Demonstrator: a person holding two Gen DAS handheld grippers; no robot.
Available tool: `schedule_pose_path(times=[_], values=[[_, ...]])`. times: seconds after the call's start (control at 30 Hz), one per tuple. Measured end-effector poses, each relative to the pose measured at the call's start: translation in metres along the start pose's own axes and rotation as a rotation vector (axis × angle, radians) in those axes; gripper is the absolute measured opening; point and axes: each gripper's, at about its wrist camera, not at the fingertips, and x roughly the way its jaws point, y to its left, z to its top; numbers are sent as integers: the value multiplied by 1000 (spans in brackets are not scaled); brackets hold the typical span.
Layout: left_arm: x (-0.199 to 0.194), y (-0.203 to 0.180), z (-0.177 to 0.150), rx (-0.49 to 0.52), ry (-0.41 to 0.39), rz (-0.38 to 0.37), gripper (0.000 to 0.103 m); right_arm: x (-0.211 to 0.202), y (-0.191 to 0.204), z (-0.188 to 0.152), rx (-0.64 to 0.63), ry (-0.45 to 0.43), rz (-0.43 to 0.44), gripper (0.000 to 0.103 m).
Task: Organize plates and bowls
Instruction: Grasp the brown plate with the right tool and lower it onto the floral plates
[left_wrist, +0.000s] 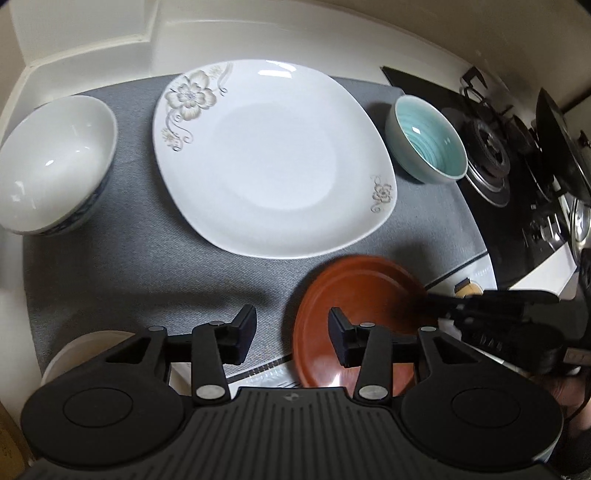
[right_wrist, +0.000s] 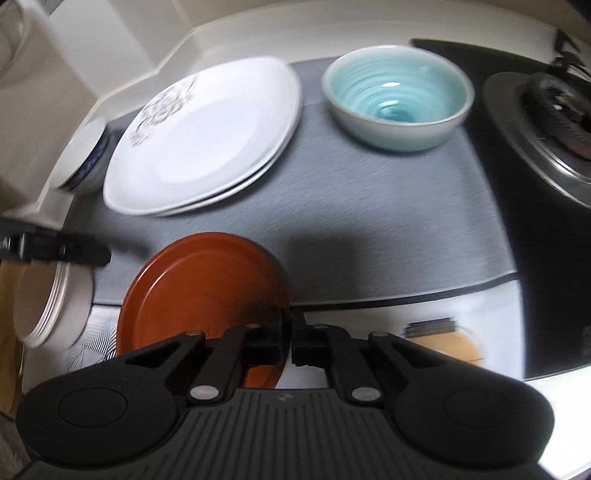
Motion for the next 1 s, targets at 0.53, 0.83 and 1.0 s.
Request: schedule_pose_path(times=[0.53, 0.83, 1.0], values=[[35, -7, -9, -21, 109, 0, 32, -5, 1, -24, 55, -38, 23, 12], [46, -8, -16, -13, 121, 0, 12, 1, 3, -29, 8, -12, 8, 19], [41, -9, -20, 8, 107, -9, 8, -5, 11, -35, -67, -53, -43, 13]])
